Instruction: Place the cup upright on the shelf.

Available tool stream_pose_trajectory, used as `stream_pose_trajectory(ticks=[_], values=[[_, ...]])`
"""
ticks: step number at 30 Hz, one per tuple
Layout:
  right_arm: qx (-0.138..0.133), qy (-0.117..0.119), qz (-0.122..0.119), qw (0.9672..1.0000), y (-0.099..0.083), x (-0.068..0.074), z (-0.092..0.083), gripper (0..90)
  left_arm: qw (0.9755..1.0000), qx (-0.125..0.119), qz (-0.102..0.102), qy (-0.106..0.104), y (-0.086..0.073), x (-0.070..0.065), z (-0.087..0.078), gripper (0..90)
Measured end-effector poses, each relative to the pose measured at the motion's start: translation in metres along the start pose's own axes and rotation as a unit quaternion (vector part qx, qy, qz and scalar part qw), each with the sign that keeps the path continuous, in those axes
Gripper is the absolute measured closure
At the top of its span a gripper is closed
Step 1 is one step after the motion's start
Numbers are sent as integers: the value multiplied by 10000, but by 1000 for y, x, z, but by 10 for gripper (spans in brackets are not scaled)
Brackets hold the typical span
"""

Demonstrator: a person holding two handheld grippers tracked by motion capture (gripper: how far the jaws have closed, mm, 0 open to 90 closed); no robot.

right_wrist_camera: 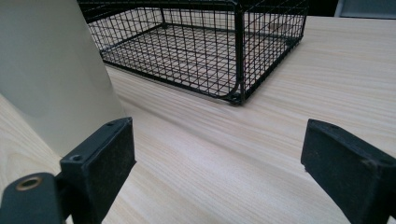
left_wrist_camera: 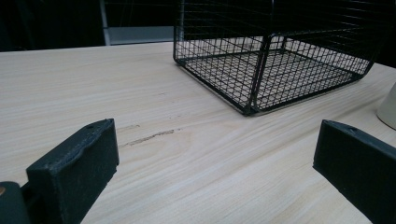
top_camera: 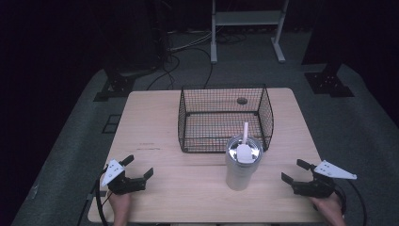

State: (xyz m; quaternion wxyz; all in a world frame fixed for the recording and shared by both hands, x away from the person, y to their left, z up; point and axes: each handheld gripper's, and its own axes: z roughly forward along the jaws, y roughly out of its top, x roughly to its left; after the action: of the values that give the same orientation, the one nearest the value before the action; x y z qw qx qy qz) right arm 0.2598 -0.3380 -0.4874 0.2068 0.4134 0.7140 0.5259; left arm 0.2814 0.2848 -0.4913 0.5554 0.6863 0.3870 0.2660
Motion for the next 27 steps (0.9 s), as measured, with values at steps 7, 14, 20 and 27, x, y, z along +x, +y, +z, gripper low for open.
stream_pose_trajectory(ticks=[7, 14, 20, 27], values=[[-22, 64, -61, 10000, 1, 2, -1, 92, 10000, 9, 15, -2, 0, -1, 0, 0], [-161, 246, -224, 9993, 16, 15, -4, 92, 10000, -10, 16, -20, 0, -1, -1, 0], [-122, 500, -432, 9977, 24, 27, -1, 91, 10000, -7, 13, -18, -1, -1, -1, 0], [-49, 658, -577, 9961, 28, 36, 3, 91, 10000, -5, 18, -20, -1, -1, -1, 0]])
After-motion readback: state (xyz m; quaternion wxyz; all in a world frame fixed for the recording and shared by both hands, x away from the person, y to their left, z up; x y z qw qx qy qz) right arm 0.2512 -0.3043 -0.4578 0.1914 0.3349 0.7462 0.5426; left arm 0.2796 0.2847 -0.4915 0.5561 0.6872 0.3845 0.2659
